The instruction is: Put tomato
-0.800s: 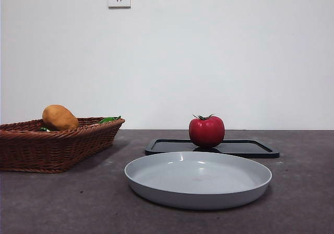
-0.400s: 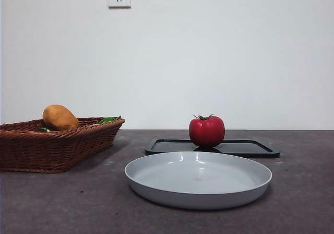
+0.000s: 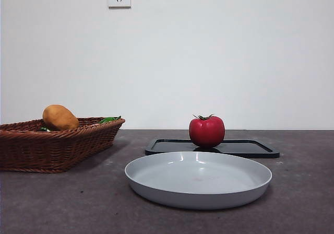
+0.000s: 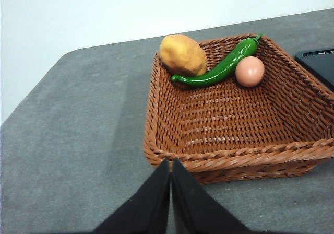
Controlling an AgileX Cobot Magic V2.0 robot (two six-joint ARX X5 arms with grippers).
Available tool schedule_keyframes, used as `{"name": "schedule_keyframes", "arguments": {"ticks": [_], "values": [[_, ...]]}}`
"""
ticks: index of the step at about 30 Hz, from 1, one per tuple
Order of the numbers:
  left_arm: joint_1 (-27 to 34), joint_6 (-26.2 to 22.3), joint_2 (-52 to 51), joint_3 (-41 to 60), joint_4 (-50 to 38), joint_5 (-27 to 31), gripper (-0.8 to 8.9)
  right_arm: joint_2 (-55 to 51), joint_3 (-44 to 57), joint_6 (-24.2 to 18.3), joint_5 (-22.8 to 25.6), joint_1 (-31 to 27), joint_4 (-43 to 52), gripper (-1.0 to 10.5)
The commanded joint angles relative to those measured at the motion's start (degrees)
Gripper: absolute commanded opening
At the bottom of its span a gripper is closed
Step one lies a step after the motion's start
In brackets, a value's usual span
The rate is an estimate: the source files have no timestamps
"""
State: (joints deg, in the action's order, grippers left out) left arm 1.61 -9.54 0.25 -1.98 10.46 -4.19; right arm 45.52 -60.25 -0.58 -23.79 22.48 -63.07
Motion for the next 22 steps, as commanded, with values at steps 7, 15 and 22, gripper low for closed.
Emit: {"name": "schedule_keyframes", "arguments": {"ticks": [7, 15, 22], "values": [[0.04, 0.37, -0.07, 1.07, 0.59, 0.17, 0.07, 0.02, -0.50, -2.16, 1.44, 0.07, 1.88, 0.1], [0.04, 0.37, -0.07, 1.07, 0.61, 0.17, 0.07, -9.46, 7.48, -2.43, 3.93, -10.43, 25.59, 0.1], [0.04, 0.37, -0.07, 1.07, 0.61, 0.17, 0.07, -22.67, 28.41, -2.19, 6.01, -20.02, 46.40, 0.1]]}}
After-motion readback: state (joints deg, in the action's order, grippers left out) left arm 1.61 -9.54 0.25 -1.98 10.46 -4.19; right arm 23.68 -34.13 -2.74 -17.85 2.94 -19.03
